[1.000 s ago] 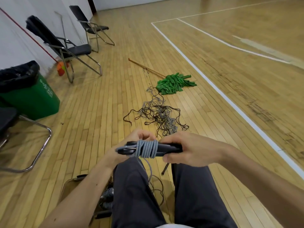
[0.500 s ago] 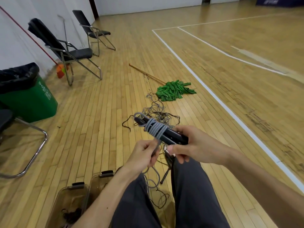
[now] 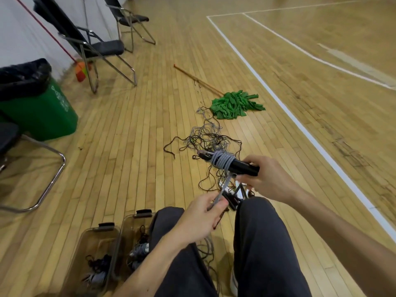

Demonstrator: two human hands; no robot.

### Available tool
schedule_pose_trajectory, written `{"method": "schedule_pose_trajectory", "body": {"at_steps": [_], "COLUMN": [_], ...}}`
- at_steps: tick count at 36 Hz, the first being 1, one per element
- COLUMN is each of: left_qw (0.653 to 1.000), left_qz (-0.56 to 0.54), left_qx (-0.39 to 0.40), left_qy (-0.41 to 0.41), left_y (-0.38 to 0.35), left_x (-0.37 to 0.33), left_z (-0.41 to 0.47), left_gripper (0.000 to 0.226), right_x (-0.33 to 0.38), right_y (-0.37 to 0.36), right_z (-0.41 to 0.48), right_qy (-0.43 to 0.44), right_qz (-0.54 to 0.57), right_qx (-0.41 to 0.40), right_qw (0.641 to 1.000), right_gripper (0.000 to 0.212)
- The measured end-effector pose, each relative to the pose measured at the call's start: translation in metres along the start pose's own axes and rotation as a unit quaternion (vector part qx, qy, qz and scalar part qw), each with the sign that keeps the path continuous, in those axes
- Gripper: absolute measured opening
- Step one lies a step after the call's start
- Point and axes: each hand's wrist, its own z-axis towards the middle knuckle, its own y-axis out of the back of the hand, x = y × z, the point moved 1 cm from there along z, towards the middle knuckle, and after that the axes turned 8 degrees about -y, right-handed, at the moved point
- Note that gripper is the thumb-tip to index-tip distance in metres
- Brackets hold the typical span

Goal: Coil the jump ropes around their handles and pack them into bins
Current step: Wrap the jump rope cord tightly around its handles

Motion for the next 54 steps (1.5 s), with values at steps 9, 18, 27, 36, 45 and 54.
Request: {"method": "schedule_pose_trajectory", "body": {"at_steps": [9,18,27,36,45,54], "left_qw": [0.976,0.960,0.909,0.815,0.831,0.903], "left_qz": [0.212,0.274,0.397,0.536,0.490,0.315], "left_qx": [-0.047,-0.061,-0.086,-0.055,0.024,-0.048], "left_qy": [0.002,-0.021,-0.092,-0.214,-0.262,-0.289], "left_y": [0.006,-0.002,0.003,0.030,0.045,0.050], "left_x": [0.008,0.006,-0.027,-0.072,-0.118,-0.142], "left_z": [0.003,0.006,0.003,0.008,0.003,-0.008], "left_gripper": [0.028,0.027,0.023,0.032,0.026,0.011], "right_x": [-0.008,-0.013,-0.019,-0.009,0.013,0.048], "right_y": [-0.015,-0.007,-0.002,0.005,0.026,0.044], "right_z": [0.011,0.011,0.008,-0.001,-0.040,-0.092], "right_qy": [-0.030,-0.065,-0.102,-0.141,-0.092,0.038], "right_qz": [-0.022,-0.045,-0.099,-0.191,-0.172,-0.180], "right_qx": [-0.004,-0.066,-0.063,0.072,0.218,0.236], "right_qw": [0.999,0.995,0.988,0.969,0.956,0.954], "right_gripper": [0.008,0.003,0.014,0.009,0.010,0.020]}}
